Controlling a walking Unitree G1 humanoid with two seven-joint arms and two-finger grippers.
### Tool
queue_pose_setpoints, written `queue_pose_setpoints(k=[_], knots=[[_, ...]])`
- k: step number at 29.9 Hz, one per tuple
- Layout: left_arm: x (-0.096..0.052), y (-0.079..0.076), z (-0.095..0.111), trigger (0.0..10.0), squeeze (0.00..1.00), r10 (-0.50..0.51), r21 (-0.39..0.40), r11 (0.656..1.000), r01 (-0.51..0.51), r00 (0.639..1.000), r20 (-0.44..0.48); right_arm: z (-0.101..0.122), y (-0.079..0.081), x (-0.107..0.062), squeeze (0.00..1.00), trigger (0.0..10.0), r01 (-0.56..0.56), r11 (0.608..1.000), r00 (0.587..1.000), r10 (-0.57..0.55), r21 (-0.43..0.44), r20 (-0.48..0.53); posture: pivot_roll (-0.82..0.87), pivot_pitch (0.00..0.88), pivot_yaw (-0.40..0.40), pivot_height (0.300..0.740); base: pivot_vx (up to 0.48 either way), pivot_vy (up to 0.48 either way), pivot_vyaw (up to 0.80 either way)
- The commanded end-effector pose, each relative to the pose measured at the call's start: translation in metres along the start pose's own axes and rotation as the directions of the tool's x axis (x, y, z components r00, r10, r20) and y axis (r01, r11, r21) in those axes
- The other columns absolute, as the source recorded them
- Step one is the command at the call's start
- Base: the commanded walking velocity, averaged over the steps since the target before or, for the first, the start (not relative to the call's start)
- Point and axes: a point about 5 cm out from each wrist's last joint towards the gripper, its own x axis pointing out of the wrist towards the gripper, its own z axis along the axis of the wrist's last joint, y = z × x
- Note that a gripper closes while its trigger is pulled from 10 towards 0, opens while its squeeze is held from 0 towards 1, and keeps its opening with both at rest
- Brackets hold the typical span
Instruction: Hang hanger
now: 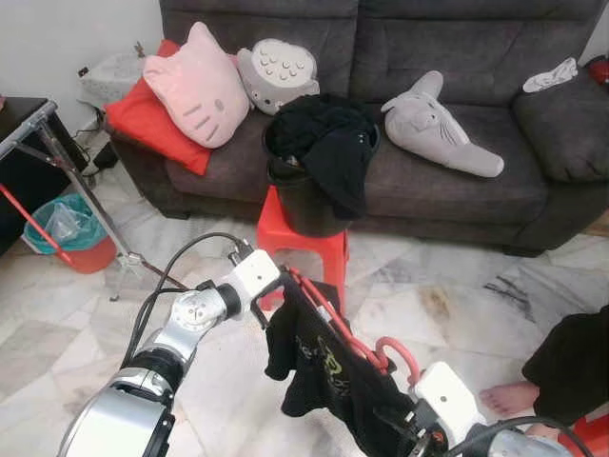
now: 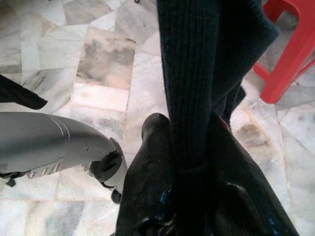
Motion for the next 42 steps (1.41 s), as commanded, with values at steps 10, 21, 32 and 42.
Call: queue_pose_setpoints(k=[10, 21, 32, 42], knots=[[-0.017, 0.046, 0.007, 10.0, 0.00, 0.195, -0.011, 0.981, -0.195, 0.981, 0.000, -0.056, 0.013, -0.004, 0.00, 10.0, -0.052, 0.989, 0.950, 0.093, 0.142, -0.298, -0.06, 0.078, 0.054, 0.740, 0.000, 0.000, 0.00], [-0.017, 0.041, 0.002, 10.0, 0.00, 0.139, 0.015, 0.990, -0.139, 0.989, -0.041, -0.067, 0.018, -0.013, 0.00, 10.0, -0.096, 0.993, 0.900, 0.117, 0.071, -0.420, -0.06, 0.076, 0.054, 0.740, 0.000, 0.000, 0.00], [-0.017, 0.028, -0.009, 10.0, 0.00, 0.025, 0.084, 0.996, -0.014, 0.992, -0.127, -0.067, 0.015, -0.013, 0.00, 10.0, -0.091, 0.994, 0.896, 0.107, 0.058, -0.431, -0.06, 0.075, 0.055, 0.740, 0.000, 0.000, 0.00], [-0.017, 0.028, -0.009, 10.0, 0.00, 0.025, 0.084, 0.996, -0.014, 0.992, -0.127, -0.067, 0.015, -0.013, 0.00, 10.0, -0.091, 0.994, 0.896, 0.107, 0.058, -0.431, -0.06, 0.075, 0.055, 0.740, 0.000, 0.000, 0.00]])
